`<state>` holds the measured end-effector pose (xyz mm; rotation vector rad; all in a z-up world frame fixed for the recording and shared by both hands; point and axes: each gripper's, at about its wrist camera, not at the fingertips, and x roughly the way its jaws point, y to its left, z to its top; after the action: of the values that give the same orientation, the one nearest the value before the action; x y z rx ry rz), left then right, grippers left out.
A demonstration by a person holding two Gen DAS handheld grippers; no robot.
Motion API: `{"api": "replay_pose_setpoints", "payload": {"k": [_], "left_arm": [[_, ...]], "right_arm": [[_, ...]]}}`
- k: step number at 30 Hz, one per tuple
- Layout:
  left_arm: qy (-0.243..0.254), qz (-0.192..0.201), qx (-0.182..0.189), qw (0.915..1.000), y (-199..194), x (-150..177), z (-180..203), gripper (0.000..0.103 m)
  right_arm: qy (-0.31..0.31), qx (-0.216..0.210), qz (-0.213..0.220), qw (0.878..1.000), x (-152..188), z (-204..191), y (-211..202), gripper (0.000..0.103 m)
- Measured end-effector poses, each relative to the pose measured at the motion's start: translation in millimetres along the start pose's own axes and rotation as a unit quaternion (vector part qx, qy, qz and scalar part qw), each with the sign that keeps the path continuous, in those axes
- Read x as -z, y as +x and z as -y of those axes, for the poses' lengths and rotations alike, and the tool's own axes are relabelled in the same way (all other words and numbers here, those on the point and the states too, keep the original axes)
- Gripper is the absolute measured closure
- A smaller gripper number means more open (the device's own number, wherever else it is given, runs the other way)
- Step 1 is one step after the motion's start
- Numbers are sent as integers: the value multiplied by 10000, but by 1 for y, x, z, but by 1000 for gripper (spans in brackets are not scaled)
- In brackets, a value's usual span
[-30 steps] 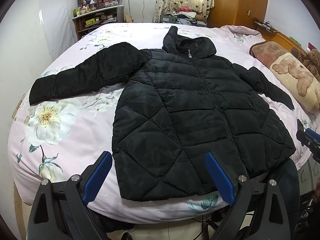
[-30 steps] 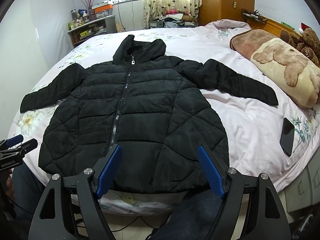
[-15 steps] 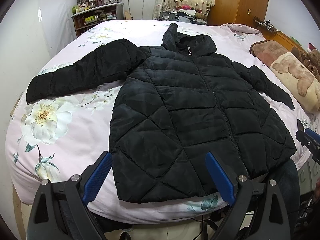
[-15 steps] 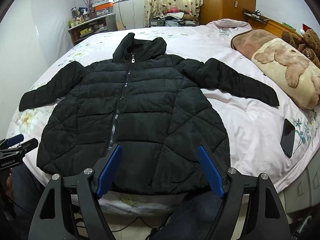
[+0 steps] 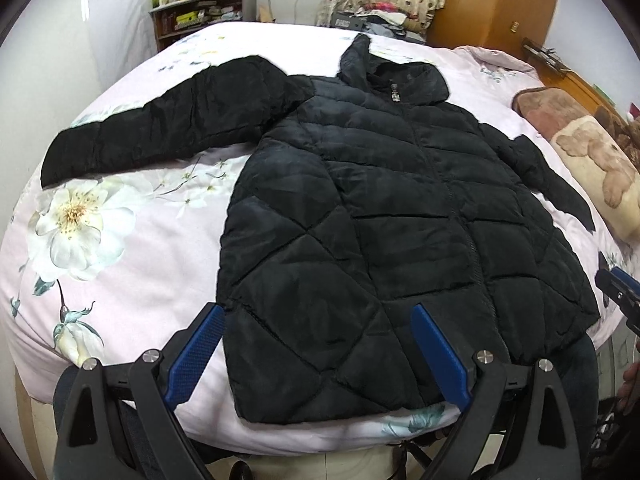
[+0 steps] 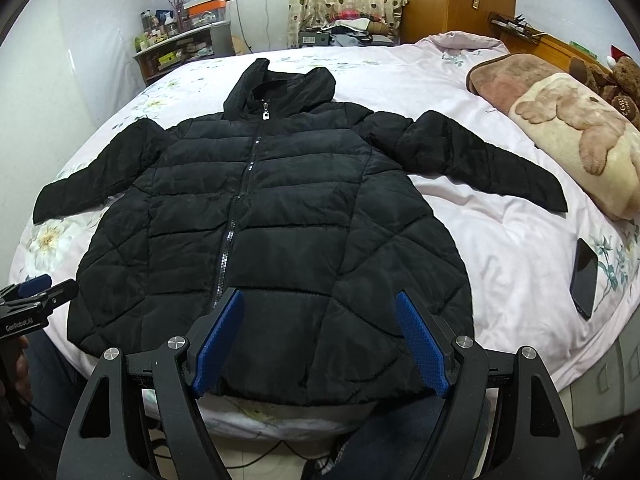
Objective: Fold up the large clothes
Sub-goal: 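Grasp the sleeve nearest the left tool and lift it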
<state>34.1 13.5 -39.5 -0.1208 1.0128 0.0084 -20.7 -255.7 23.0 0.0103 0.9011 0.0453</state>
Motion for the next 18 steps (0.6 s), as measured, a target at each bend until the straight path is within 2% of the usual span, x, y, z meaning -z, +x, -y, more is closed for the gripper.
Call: {"api": "replay_pose_setpoints", "payload": {"k": [11,18], "left_arm": [[-558,138,-317,9978,36,-43,-51,8],[-992,368,-640,9923,64,-81,-108,9]], "right_arm": [[-322,-214,-169,9991,-38,-22,50,25],[-571,-261,-238,9977,-67,-41,88,25]]}}
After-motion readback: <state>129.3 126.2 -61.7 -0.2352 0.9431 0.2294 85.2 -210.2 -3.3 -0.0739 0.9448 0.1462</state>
